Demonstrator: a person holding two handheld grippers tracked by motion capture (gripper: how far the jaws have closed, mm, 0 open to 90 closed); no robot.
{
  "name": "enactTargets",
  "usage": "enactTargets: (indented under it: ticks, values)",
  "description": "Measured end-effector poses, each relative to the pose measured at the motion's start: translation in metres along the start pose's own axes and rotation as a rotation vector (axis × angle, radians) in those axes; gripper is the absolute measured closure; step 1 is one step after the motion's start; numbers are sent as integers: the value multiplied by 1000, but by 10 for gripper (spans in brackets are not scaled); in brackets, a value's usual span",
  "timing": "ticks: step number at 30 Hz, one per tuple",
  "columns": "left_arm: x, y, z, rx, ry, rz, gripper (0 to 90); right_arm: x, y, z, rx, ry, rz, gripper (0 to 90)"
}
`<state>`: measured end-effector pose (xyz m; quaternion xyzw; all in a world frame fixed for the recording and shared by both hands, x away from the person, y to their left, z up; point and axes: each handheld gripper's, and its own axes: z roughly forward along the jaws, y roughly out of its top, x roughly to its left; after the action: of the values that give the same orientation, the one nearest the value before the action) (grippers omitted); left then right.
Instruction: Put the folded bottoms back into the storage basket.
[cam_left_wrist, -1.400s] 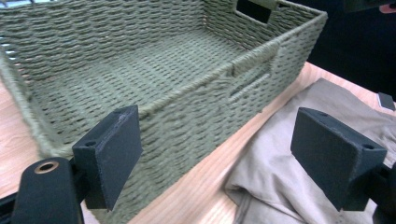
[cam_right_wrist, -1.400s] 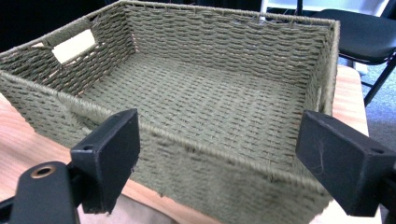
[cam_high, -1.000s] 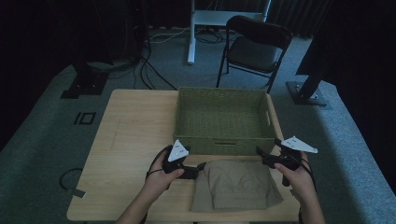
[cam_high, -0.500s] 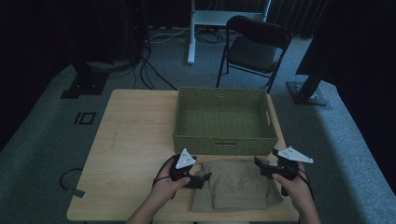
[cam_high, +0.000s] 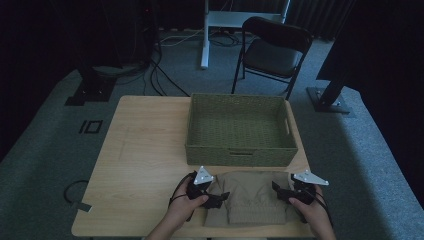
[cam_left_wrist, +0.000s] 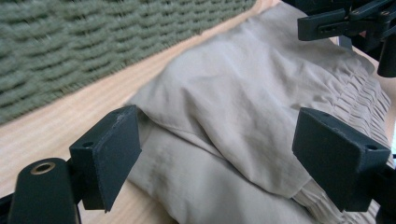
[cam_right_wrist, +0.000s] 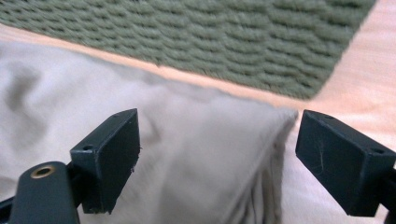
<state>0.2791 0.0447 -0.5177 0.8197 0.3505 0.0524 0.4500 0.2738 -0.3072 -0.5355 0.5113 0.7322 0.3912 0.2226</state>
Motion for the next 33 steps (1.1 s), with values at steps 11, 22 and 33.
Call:
enactTargets:
  ticks: [11, 22, 33]
  values:
    - [-1, -7, 13, 85, -34, -16, 164, 0, -20, 5, 49, 15, 31, 137]
    - [-2, -9, 28, 106, 13, -69, 157, 1, -20, 7, 85, 12, 24, 137]
    - [-8, -14, 43, 58, 152, 24, 152, 4, -20, 7, 96, -4, -5, 136]
